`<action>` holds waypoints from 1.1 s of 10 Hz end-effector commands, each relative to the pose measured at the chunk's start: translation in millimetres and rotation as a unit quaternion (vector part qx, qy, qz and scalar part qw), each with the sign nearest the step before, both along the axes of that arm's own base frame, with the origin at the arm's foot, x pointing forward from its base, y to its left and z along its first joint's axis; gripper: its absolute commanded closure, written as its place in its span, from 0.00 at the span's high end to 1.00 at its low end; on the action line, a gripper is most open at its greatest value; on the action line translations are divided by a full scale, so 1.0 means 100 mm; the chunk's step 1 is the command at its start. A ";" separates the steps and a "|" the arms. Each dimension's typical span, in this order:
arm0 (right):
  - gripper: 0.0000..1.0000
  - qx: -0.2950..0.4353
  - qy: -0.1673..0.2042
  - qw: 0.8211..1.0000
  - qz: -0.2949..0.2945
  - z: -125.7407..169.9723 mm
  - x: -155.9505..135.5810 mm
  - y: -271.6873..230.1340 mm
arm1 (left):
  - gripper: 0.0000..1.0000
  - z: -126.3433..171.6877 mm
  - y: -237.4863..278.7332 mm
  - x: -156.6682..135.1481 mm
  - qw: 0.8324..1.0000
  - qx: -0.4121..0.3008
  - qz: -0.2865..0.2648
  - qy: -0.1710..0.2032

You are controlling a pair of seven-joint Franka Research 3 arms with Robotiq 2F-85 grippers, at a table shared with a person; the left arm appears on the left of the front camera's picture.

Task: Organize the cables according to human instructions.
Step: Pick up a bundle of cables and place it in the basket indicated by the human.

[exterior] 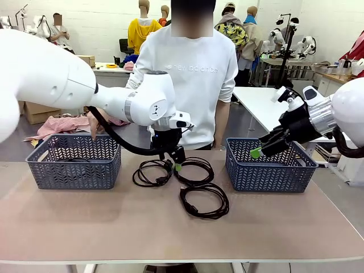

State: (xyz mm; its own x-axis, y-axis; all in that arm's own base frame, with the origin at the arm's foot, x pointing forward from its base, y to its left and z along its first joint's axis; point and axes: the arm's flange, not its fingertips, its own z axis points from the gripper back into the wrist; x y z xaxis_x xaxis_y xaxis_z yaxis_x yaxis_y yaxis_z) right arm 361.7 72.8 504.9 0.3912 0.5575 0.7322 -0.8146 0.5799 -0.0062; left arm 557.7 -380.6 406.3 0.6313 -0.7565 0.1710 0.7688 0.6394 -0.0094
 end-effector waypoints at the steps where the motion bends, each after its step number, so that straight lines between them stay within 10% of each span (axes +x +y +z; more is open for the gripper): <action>1: 1.00 0.010 0.000 1.000 0.004 0.00 0.01 0.00 | 1.00 -0.02 -0.13 0.10 0.998 0.046 0.053 0.002; 11: 1.00 0.010 0.000 1.000 0.004 0.00 0.01 0.00 | 1.00 -0.48 -0.01 0.31 0.995 0.056 0.087 0.000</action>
State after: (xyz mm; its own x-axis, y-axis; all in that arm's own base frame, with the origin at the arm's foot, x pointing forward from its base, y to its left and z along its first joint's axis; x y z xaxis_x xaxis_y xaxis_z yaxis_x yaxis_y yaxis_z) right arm 361.7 72.8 504.8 0.3913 0.5575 0.7321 -0.8146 0.5800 -0.0062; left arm 584.8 -381.6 358.2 0.7561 -0.6494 0.0808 0.6488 0.7601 0.0374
